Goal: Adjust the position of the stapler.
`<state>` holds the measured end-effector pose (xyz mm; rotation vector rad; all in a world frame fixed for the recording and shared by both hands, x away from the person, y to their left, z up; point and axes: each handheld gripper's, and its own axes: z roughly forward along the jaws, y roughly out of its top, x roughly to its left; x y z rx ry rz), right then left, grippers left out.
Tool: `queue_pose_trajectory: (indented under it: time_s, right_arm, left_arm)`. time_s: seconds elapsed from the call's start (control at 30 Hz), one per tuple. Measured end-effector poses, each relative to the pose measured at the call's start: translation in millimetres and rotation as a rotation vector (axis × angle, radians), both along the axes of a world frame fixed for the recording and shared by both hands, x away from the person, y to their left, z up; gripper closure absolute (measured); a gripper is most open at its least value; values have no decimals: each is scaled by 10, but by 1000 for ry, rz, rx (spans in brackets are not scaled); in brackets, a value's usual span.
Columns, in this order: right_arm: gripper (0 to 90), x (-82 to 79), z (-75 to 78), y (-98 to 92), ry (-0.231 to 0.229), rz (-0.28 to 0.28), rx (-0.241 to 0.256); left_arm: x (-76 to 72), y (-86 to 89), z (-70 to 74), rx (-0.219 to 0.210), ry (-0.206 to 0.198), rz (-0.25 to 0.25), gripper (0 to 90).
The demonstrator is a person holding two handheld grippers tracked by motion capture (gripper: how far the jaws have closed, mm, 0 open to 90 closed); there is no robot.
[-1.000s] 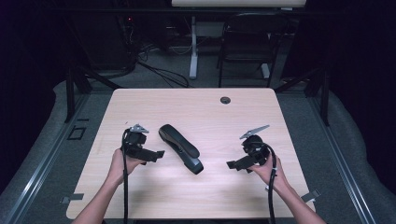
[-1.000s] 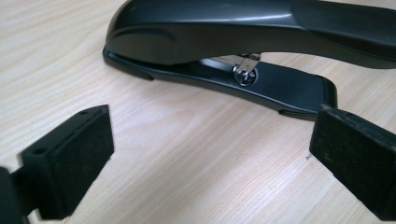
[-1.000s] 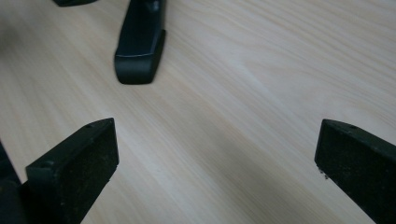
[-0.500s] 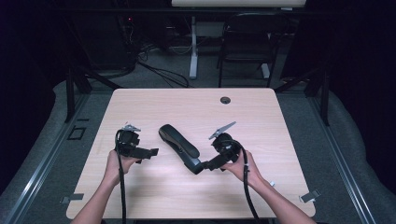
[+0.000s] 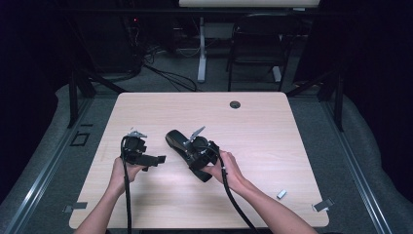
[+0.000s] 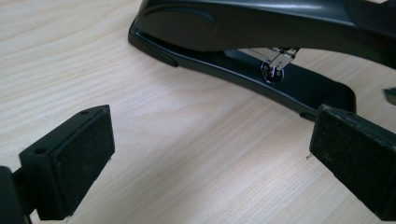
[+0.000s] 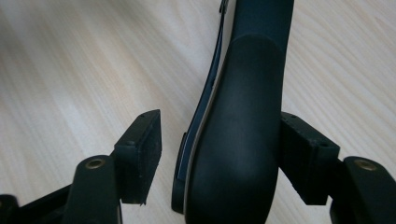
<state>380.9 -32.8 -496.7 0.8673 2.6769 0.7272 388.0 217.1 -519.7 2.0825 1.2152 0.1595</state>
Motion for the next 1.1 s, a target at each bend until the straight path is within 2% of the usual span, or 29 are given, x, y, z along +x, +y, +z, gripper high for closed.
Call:
queue_pose_trajectory:
  time_s: [0.07,0.1,0.13,0.17,0.2,0.53,0.73,1.0,1.1]
  right_arm:
    - [443,42,3,10,4,-12,0]
    - [443,42,3,10,4,-12,0]
    - [492,101,5,6,26,-19,-10]
    - [492,101,5,6,26,-19,-10]
    - [493,134,8,4,58,-23,-6]
    - [524,142,26,-15,38,-10,-53]
    - [553,189,25,-139,50,-5,-34]
    - [556,179,11,-179,45,10,-13]
    - [555,162,16,-203,46,29,-22]
  left_arm:
    - [-2,8,14,-14,-9,3,2]
    - [-2,8,14,-14,-9,3,2]
    - [-3,10,15,-14,-9,3,2]
    - [-3,10,15,-14,-9,3,2]
    - [0,11,10,-7,-1,-1,2]
    - [5,9,-7,10,4,0,2]
    - [12,10,-23,16,13,5,2]
    - [9,7,-21,19,6,-5,2]
    - [5,15,-25,21,7,-3,2]
